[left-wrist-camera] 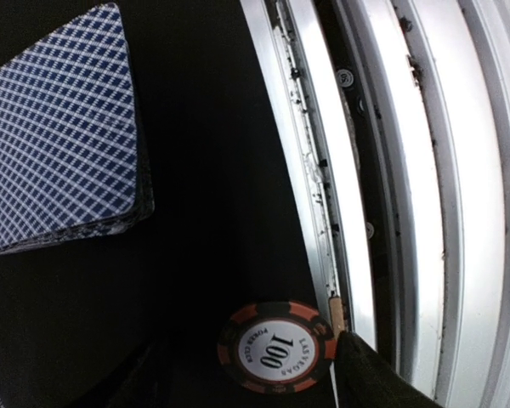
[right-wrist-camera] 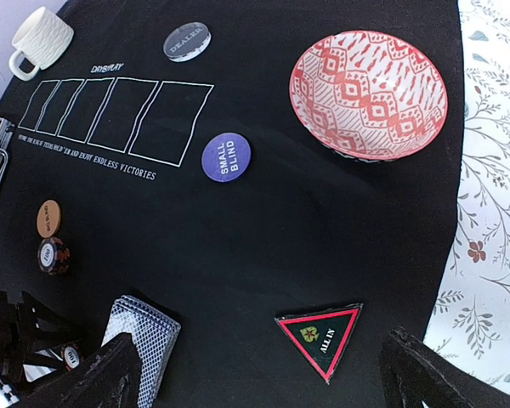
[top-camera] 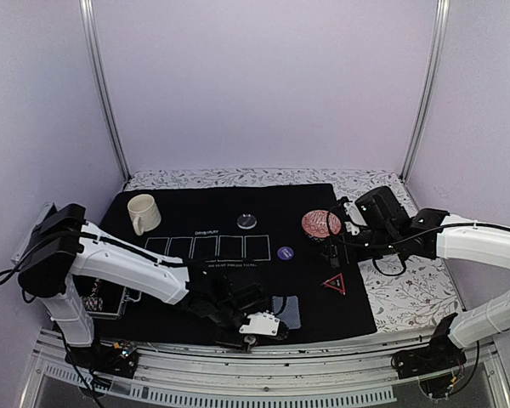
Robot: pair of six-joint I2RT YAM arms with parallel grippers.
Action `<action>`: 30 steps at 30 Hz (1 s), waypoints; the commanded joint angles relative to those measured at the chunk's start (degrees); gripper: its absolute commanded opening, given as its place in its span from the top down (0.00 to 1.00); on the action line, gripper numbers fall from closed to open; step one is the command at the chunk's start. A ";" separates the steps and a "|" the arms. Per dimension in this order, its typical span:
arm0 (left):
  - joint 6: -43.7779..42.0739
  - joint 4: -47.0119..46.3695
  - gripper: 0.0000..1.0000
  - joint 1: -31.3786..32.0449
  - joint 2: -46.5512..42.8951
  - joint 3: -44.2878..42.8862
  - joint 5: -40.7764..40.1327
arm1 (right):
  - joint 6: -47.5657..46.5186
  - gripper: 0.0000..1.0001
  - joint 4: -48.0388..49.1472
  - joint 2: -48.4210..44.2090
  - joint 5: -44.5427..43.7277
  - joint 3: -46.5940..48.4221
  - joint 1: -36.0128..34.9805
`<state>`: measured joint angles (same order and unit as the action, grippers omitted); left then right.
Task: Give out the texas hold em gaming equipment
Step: Pick up the poker chip from the poker table mat.
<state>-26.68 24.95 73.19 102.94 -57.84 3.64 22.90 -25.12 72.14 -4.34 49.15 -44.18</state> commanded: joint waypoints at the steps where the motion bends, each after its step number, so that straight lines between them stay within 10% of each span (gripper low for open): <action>1: -0.30 0.58 0.37 1.48 1.09 -1.83 1.56 | -0.09 0.00 1.04 0.22 0.42 -0.51 0.19; 20: 1.90 3.07 0.54 1.60 -0.63 0.43 1.36 | -0.55 0.00 0.19 -0.42 -0.85 -0.50 0.21; 30: 1.65 1.80 0.40 1.57 1.61 -0.60 -0.44 | -0.74 0.00 -0.23 -0.51 -1.07 -0.36 0.21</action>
<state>-24.97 26.65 74.19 103.00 -58.59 5.15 22.68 -25.21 72.14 -4.43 49.15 -44.18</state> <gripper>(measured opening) 0.605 0.998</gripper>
